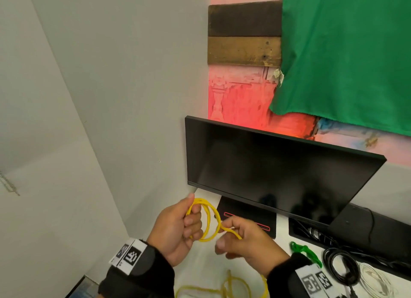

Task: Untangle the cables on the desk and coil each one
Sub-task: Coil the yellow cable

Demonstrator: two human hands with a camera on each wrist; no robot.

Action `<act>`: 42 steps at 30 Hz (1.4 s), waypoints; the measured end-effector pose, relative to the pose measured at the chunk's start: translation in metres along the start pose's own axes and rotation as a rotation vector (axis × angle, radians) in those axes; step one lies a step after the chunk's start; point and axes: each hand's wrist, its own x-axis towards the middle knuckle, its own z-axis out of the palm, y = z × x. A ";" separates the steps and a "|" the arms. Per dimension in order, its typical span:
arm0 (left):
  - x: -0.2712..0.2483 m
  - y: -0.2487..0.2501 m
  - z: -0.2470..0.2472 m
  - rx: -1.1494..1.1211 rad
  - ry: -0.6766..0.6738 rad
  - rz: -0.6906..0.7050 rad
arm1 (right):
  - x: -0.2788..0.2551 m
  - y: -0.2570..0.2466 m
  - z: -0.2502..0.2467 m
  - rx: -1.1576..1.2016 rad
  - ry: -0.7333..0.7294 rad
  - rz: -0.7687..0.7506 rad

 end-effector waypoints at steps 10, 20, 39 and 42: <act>0.007 0.011 -0.008 -0.154 0.065 0.228 | -0.013 0.022 -0.015 -0.171 0.595 -0.048; 0.016 -0.005 -0.017 0.492 0.173 0.393 | -0.028 -0.010 0.039 -0.984 -0.084 -0.216; -0.010 -0.011 0.012 0.362 -0.212 0.037 | -0.006 -0.028 0.025 0.004 0.290 -0.310; -0.006 -0.013 0.020 0.261 -0.136 0.020 | -0.008 -0.025 0.032 0.080 0.314 -0.344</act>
